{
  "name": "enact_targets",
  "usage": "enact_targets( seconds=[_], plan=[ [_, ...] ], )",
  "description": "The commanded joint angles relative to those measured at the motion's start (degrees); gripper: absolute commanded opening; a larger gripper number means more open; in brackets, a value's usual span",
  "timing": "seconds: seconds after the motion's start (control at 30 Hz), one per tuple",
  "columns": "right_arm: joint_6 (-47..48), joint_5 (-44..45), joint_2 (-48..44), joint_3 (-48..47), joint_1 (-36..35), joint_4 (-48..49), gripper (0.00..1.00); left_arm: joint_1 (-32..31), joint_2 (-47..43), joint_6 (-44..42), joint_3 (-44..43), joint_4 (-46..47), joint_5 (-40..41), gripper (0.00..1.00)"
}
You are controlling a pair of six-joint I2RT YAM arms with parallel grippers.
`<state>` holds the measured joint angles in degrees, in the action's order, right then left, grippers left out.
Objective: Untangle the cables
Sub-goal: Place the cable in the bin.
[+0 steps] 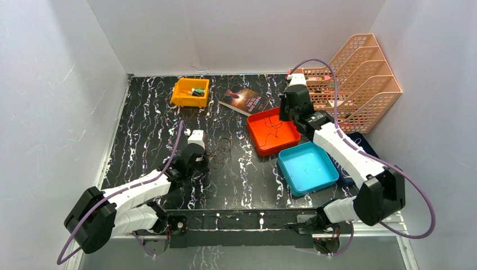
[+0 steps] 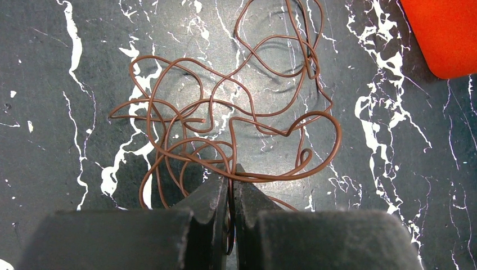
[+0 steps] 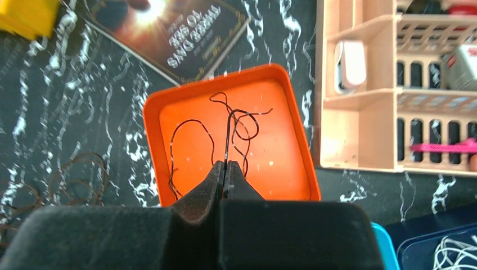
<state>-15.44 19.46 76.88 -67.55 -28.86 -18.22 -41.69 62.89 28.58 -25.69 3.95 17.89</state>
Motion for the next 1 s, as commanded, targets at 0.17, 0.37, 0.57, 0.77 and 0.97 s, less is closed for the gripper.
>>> enact_targets(
  seconds=[0.17, 0.37, 0.57, 0.77, 0.97],
  plan=[
    [-1.64, -2.76, 5.6, 1.17, 0.82, 1.45, 0.39, 0.31, -2.63, -0.1, -1.73, -1.78, -1.13, 0.0],
    [-1.06, -1.89, 3.56, 1.29, 0.93, 1.81, 0.46, 0.31, -2.69, -0.18, -1.89, -1.97, -1.65, 0.0],
    [-0.03, -1.99, 2.09, 0.89, 0.92, 0.83, 0.48, 0.31, -2.55, -0.86, -2.61, -2.14, -2.88, 0.0],
    [-2.8, 4.86, 4.38, 0.4, 1.72, -2.52, 0.48, 0.3, -2.95, -1.13, -2.95, -2.42, -3.44, 0.0],
    [-4.06, 2.52, 12.41, -3.46, 4.72, -7.89, 0.48, 0.3, -3.72, -1.42, -2.78, -3.15, -3.61, 0.0]
  ],
)
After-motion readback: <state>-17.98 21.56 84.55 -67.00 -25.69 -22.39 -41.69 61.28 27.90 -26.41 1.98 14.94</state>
